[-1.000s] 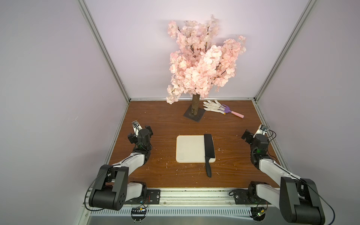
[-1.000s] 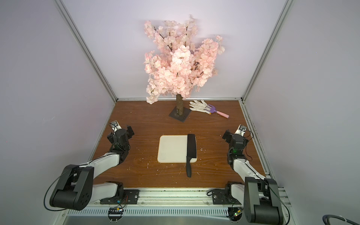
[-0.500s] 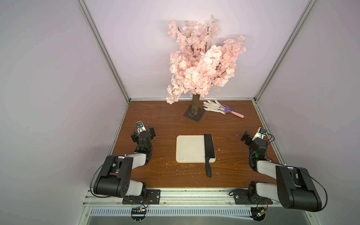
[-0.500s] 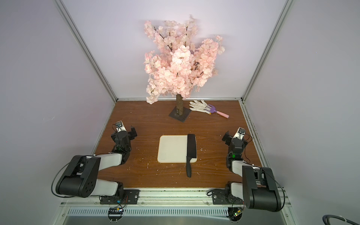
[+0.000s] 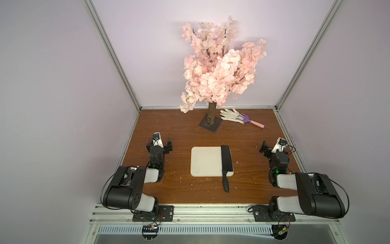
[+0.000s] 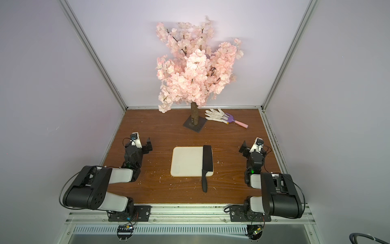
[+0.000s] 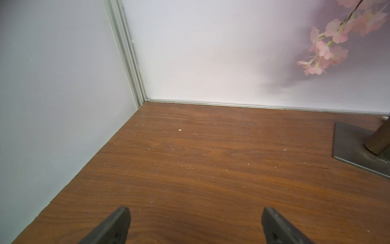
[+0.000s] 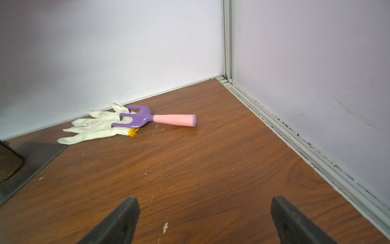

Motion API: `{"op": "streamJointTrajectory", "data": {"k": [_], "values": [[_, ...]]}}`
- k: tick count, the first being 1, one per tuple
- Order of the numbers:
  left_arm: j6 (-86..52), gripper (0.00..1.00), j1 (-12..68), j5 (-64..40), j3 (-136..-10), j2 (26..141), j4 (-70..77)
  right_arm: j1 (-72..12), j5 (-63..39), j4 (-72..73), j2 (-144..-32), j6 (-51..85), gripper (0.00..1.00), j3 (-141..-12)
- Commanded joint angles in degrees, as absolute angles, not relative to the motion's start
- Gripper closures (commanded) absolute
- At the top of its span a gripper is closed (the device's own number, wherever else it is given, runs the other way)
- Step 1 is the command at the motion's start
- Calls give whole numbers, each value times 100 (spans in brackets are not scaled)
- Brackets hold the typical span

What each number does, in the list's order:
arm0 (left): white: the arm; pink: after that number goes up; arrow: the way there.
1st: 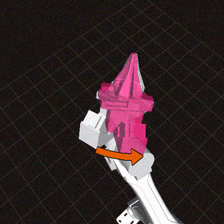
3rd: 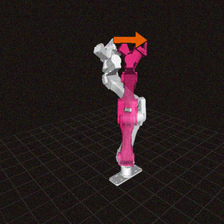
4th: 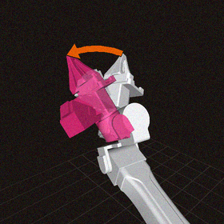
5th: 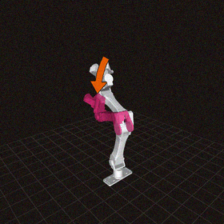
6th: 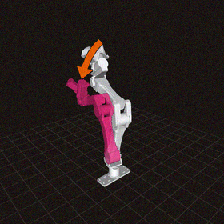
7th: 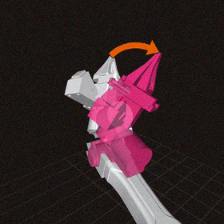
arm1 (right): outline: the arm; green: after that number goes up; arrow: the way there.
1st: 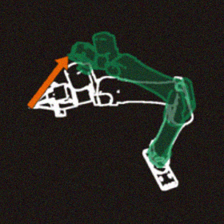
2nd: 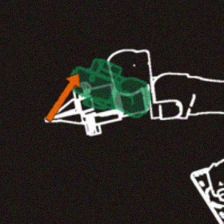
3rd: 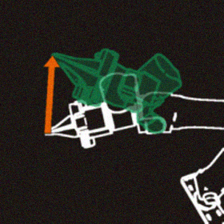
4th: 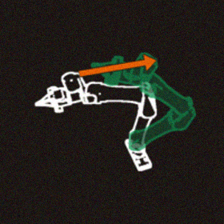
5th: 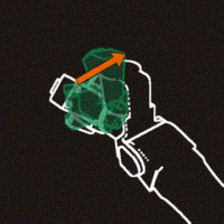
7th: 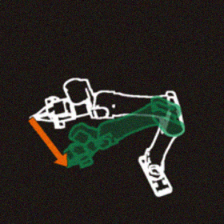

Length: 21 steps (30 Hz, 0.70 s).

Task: Align the knife with the edge of the cutting board
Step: Reset both arms

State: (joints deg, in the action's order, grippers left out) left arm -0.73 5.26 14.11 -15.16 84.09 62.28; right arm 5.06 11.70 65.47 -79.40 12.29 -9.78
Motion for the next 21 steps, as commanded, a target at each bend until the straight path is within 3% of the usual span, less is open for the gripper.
{"op": "streamJointTrajectory", "data": {"k": [1, 7, 14, 21], "values": [[62, 2, 457, 1134, -1396, 8496, 6738, 362, 989, 7206, -7930, 897, 1, -862], [109, 2, 412, 857, -1247, 8527, 7015, -294, 1327, 8648, -8500, 159, 1, -453], [245, 2, 384, 450, -1038, 8716, 7513, -680, 1537, 9011, -8793, -238, 0, -462], [-2, 2, 142, 259, -1237, 8783, 7226, -685, 1687, 8161, -8842, -136, 0, -944]]}}
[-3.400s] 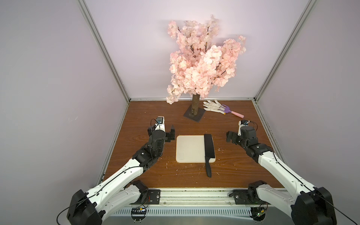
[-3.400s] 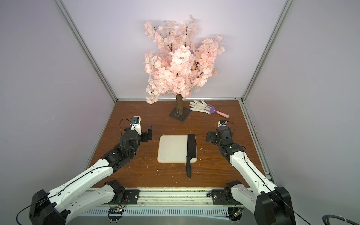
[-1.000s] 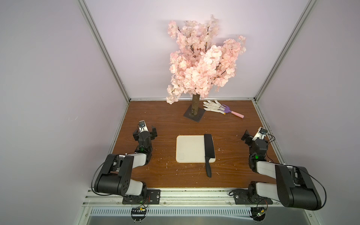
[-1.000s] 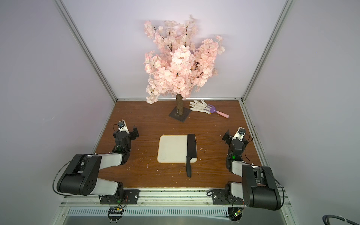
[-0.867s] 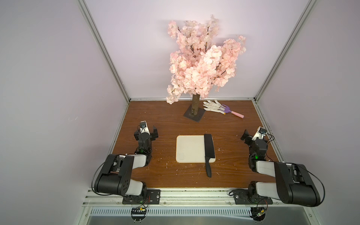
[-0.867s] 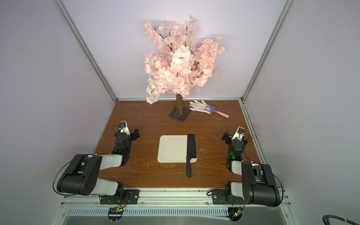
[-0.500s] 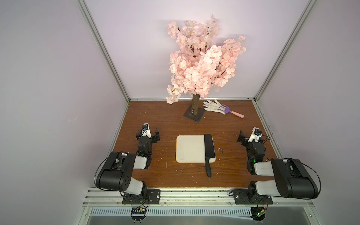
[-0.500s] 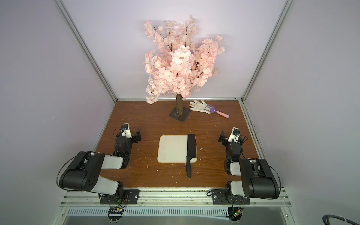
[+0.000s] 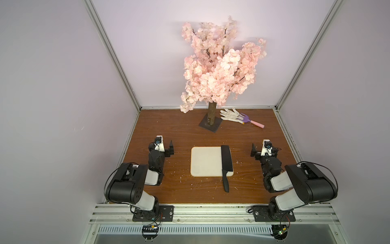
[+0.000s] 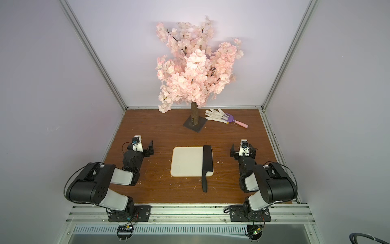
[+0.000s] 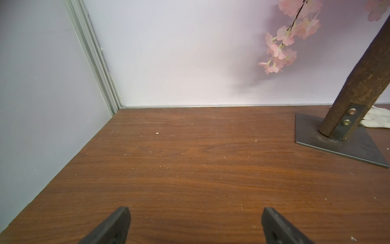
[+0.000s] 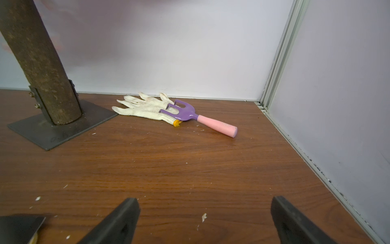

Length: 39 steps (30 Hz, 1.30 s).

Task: Align the knife with the edge of the cutting board
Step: Reset both arms

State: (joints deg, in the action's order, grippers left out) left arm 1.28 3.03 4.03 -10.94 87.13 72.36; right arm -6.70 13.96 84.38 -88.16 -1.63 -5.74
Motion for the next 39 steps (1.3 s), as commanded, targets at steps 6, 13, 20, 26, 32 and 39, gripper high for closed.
{"op": "streamJointTrajectory", "data": {"k": [6, 13, 20, 26, 32, 39], "values": [[-86, 1, 128, 439, -1321, 8799, 7077, -504, 1518, 7727, -8850, 43, 0, -1164], [-71, 1, 130, 431, -1297, 8765, 7089, -492, 1509, 7757, -8835, 44, 1, -1139], [-74, 1, 124, 431, -1280, 8737, 7091, -493, 1510, 7777, -8831, 44, 1, -1125], [-73, 1, 123, 432, -1276, 8738, 7093, -497, 1509, 7777, -8833, 44, 0, -1125], [-74, 1, 129, 433, -1276, 8741, 7093, -493, 1503, 7776, -8833, 44, 0, -1125], [-76, 1, 130, 431, -1279, 8743, 7093, -495, 1512, 7774, -8833, 40, 1, -1132]]}}
